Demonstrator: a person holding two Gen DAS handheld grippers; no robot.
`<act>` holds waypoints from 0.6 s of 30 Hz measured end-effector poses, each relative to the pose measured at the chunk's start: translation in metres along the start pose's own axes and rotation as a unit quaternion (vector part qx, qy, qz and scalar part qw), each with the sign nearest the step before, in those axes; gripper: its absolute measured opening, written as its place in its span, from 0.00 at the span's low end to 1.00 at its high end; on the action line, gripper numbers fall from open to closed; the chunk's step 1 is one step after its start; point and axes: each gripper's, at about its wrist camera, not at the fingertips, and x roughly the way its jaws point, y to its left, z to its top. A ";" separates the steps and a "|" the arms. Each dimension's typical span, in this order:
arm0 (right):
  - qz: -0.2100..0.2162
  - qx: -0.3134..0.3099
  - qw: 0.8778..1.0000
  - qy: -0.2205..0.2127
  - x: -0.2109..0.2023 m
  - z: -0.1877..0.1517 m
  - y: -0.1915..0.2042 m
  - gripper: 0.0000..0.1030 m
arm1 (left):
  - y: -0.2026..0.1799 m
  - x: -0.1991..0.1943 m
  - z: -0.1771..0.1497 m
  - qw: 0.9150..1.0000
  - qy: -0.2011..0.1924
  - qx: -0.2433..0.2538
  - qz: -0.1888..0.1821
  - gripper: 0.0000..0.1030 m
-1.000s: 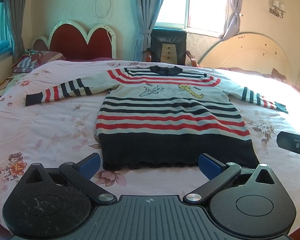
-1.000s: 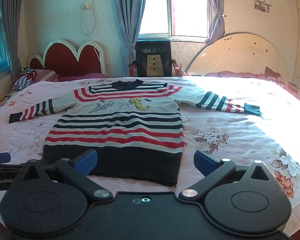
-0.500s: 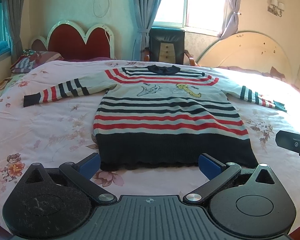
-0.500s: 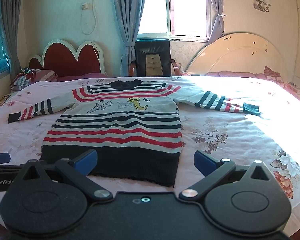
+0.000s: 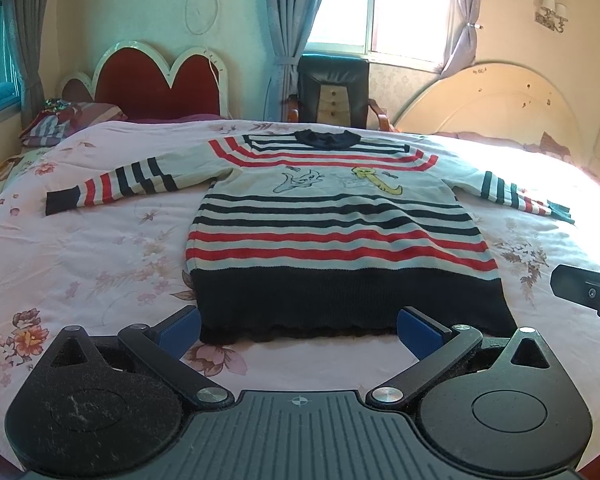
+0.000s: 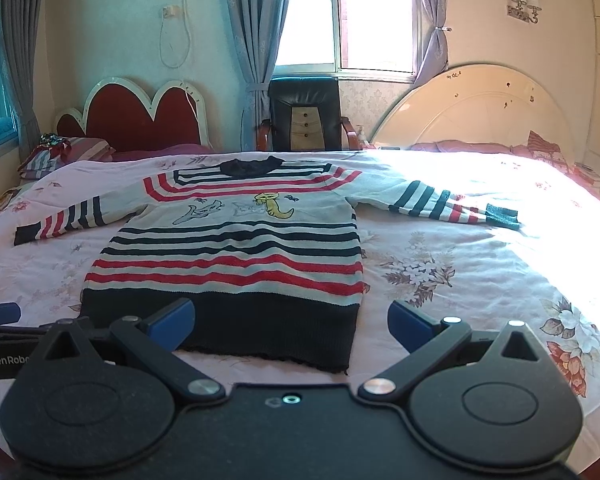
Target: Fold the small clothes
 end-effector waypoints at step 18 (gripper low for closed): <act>0.006 -0.003 1.000 0.007 0.008 0.001 0.002 0.99 | 0.004 0.011 0.002 1.000 0.010 -0.008 0.013 1.00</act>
